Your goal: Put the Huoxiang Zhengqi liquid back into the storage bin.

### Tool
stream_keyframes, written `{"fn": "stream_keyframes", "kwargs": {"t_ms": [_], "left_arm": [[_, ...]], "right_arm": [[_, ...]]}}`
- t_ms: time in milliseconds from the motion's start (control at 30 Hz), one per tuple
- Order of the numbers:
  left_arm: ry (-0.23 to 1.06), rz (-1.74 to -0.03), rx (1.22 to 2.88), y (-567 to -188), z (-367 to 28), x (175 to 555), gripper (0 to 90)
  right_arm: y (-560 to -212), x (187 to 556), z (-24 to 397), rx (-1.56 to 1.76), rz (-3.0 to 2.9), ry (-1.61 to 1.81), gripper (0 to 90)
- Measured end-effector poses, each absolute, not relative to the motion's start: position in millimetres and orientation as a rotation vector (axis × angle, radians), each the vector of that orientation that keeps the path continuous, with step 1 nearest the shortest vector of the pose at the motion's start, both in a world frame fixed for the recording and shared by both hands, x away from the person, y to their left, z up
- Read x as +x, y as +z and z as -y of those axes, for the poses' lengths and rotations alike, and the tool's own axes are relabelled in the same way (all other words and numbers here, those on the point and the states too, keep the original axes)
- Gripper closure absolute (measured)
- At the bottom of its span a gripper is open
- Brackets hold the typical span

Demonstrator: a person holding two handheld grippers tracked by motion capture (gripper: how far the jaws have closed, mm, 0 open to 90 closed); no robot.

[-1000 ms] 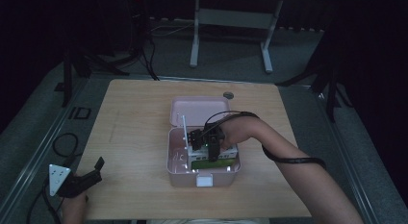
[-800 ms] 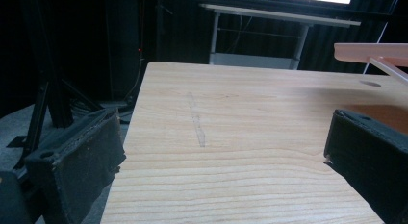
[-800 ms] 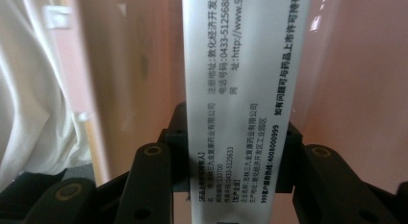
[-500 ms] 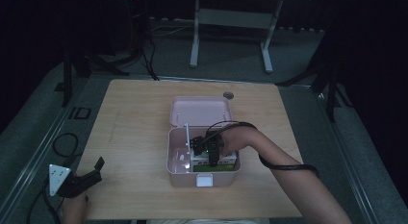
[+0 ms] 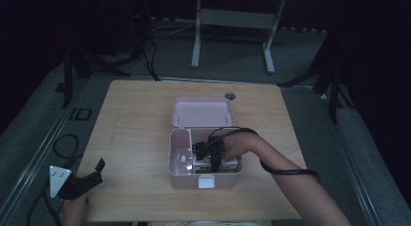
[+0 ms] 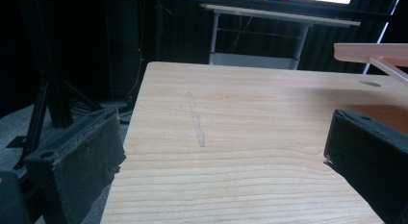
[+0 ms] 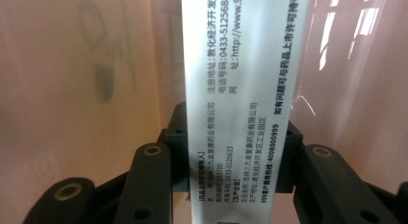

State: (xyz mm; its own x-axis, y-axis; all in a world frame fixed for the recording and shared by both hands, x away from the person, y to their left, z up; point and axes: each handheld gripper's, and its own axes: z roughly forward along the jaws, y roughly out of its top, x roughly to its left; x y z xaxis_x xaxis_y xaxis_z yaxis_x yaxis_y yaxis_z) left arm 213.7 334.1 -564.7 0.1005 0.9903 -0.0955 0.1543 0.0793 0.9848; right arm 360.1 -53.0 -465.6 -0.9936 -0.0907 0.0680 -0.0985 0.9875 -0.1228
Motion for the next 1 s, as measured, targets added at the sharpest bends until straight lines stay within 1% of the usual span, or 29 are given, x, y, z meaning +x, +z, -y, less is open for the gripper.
{"fn": "stream_keyframes", "kwargs": {"t_ms": [200,267,367,733,900,1000], "left_arm": [[0.989,-1.277,1.301,-564.7,-334.2,213.8,0.2],[0.988,-1.277,1.301,-564.7,-334.1,213.8,0.2],[0.988,-1.278,1.302,-564.7,-334.1,213.8,0.2],[0.99,-1.279,1.301,-564.7,-333.9,214.0,0.2],[0.991,-1.279,1.304,-564.6,-334.0,214.0,0.2],[0.99,-1.279,1.301,-564.7,-334.2,213.8,0.2]], "right_arm": [[-465.4,359.6,50.6,0.156,3.069,0.206,60.4],[-460.6,360.2,51.1,0.148,3.073,0.184,58.0],[-449.2,359.8,53.0,0.151,3.085,0.149,54.6],[-404.2,358.1,70.3,0.1,3.13,-0.018,50.3],[-379.4,361.1,87.8,0.061,3.152,-0.169,45.3],[-369.7,365.9,100.7,0.006,3.172,-0.236,40.0]]}}
